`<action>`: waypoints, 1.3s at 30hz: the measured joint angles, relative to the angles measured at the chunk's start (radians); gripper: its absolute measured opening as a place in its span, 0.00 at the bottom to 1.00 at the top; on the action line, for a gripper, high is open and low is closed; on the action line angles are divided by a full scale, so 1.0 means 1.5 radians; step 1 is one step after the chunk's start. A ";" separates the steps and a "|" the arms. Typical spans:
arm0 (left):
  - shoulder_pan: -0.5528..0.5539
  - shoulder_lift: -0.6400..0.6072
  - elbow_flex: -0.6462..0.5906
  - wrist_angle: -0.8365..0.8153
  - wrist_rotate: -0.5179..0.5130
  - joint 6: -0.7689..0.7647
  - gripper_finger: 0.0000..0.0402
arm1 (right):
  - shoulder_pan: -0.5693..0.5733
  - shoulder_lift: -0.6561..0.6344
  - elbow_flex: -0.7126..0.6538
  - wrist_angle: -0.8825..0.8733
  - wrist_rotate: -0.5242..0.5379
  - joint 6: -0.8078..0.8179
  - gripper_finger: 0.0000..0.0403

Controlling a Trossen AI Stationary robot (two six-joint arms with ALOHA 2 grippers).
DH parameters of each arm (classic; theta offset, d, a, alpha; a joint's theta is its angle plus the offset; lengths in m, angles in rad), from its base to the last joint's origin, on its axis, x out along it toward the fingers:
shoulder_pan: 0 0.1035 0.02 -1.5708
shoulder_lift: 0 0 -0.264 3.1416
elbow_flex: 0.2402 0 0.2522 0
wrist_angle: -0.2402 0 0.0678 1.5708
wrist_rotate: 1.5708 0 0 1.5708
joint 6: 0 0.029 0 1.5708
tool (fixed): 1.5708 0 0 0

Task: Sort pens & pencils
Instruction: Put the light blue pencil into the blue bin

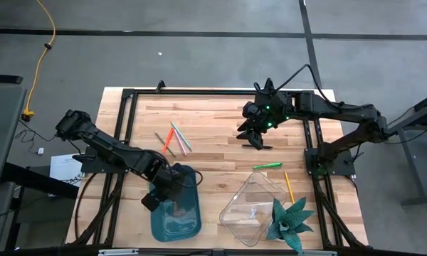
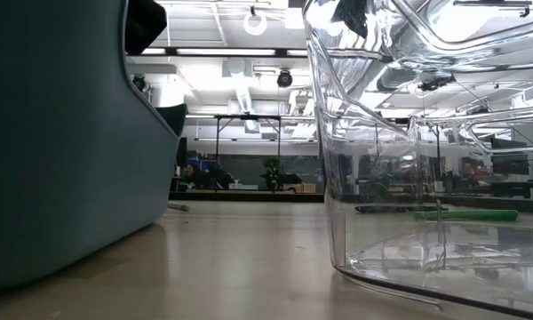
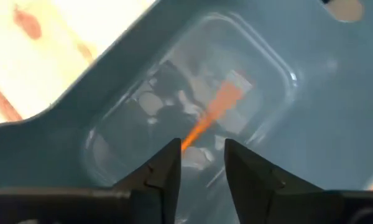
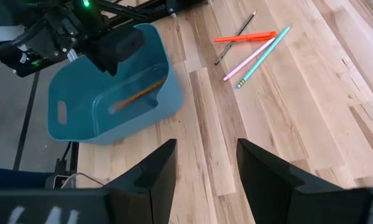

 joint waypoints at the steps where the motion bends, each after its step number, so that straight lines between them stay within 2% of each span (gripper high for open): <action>1: 0.000 -0.009 0.000 0.001 -0.020 -0.008 0.28 | 0.000 0.000 0.000 0.000 0.000 0.000 0.39; 6: 0.020 -0.077 0.029 0.006 -0.150 -0.048 0.28 | 0.000 0.000 0.000 0.000 0.000 0.000 0.39; 10: 0.085 -0.144 0.061 -0.036 -0.235 -0.112 0.29 | 0.000 0.000 0.000 0.008 0.000 0.000 0.39; 18: 0.290 -0.228 0.064 -0.183 -0.235 -0.177 0.29 | 0.000 0.000 0.000 0.031 0.007 0.005 0.39; 24: 0.414 -0.209 0.064 -0.205 -0.204 -0.159 0.29 | 0.000 0.000 0.000 0.040 0.040 0.024 0.39; 29: 0.476 -0.162 0.064 -0.218 -0.176 -0.109 0.29 | 0.000 0.000 0.000 0.045 0.074 0.058 0.39; 33: 0.489 -0.151 0.044 -0.222 -0.160 -0.012 0.29 | 0.000 0.000 0.000 0.057 0.081 0.070 0.39; 39: 0.489 -0.158 -0.007 -0.224 -0.132 0.192 0.29 | 0.000 0.000 0.000 0.054 0.088 0.069 0.39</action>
